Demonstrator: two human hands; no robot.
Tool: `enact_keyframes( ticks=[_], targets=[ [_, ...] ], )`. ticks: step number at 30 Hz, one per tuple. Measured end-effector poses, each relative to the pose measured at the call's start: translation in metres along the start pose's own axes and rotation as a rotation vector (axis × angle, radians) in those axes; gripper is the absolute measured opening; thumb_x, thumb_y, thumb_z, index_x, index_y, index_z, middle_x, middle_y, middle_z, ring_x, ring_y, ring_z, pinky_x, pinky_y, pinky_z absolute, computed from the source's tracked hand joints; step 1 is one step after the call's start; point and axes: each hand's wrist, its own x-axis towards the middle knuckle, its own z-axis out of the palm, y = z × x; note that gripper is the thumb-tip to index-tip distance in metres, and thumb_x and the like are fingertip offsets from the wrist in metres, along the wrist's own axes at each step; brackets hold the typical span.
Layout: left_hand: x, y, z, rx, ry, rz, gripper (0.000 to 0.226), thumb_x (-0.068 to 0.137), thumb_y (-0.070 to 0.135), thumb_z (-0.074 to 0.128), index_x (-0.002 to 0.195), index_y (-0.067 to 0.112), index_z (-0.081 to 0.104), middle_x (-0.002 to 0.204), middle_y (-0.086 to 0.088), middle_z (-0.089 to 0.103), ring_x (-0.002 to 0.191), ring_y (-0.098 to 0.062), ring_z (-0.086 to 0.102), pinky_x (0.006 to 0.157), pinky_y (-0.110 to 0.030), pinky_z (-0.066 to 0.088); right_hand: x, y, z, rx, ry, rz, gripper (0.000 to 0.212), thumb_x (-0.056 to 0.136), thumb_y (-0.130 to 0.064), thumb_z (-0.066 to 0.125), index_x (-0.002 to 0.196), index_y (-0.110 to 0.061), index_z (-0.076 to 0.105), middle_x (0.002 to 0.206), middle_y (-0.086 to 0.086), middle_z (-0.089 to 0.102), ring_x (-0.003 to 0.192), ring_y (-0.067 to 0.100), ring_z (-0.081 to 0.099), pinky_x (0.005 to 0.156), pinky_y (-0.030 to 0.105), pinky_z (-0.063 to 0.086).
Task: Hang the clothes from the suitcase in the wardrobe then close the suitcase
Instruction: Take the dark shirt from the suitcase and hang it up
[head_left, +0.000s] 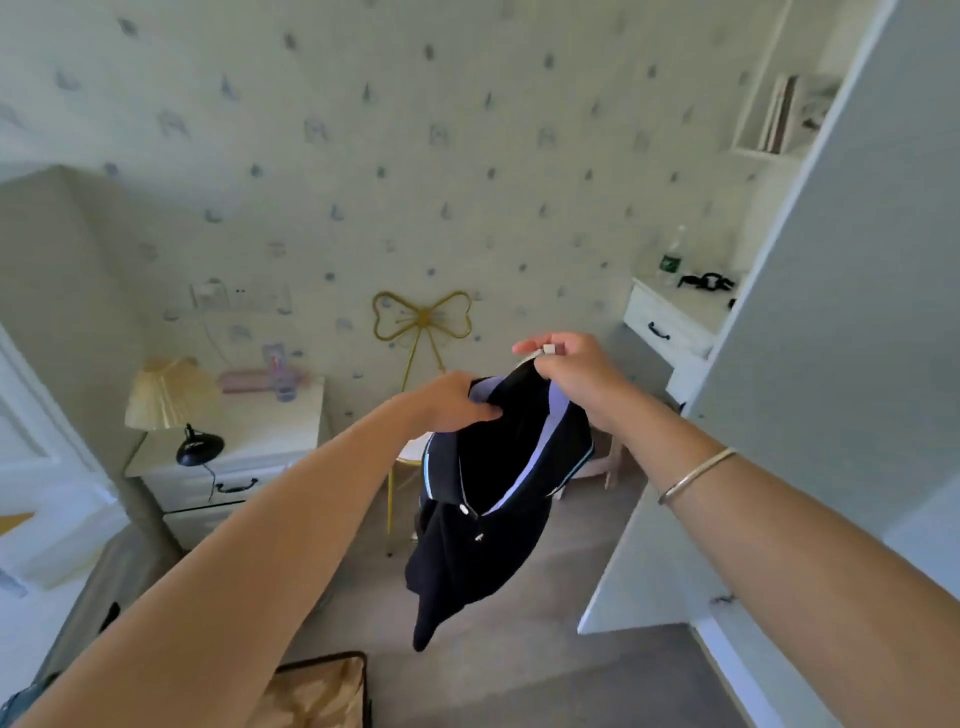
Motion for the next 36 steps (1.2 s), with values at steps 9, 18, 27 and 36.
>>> enact_keyframes(
  ticks=[9, 18, 27, 36],
  targets=[
    [0.074, 0.211, 0.101, -0.043, -0.216, 0.192, 0.029, 0.088, 0.024, 0.064, 0.115, 0.013, 0.061, 0.111, -0.005, 0.067, 0.102, -0.022, 0.064, 0.092, -0.032, 0.05, -0.039, 0.078, -0.233, 0.101, 0.25, 0.138, 0.042, 0.077, 0.004, 0.046, 0.097, -0.023, 0.07, 0.084, 0.005, 0.058, 0.077, 0.017, 0.055, 0.073, 0.024, 0.048],
    [0.143, 0.374, 0.198, -0.16, -0.204, 0.428, 0.01, 0.096, 0.018, 0.048, 0.097, 0.014, 0.057, 0.087, -0.001, 0.057, 0.076, -0.011, 0.054, 0.065, -0.021, 0.042, -0.105, 0.159, -0.397, 0.221, 0.306, 0.338, 0.032, 0.087, -0.035, 0.061, 0.11, -0.015, 0.069, 0.108, 0.001, 0.073, 0.101, 0.017, 0.068, 0.086, 0.029, 0.05],
    [0.226, 0.478, 0.272, -0.258, -0.228, 0.556, 0.021, 0.096, 0.016, 0.047, 0.107, 0.006, 0.062, 0.093, -0.008, 0.062, 0.084, -0.02, 0.058, 0.074, -0.026, 0.046, -0.103, 0.194, -0.499, 0.231, 0.423, 0.286, 0.043, 0.088, -0.052, 0.056, 0.12, -0.025, 0.065, 0.115, -0.005, 0.071, 0.108, 0.013, 0.065, 0.097, 0.033, 0.049],
    [0.351, 0.534, 0.302, -0.146, -0.458, 0.575, 0.023, 0.092, 0.019, 0.054, 0.105, 0.004, 0.066, 0.092, -0.011, 0.066, 0.081, -0.022, 0.062, 0.079, -0.031, 0.051, -0.01, 0.232, -0.58, -0.282, 0.788, 0.381, 0.019, 0.079, -0.014, 0.072, 0.075, -0.016, 0.053, 0.073, -0.002, 0.052, 0.07, 0.018, 0.051, 0.06, 0.024, 0.038]
  ],
)
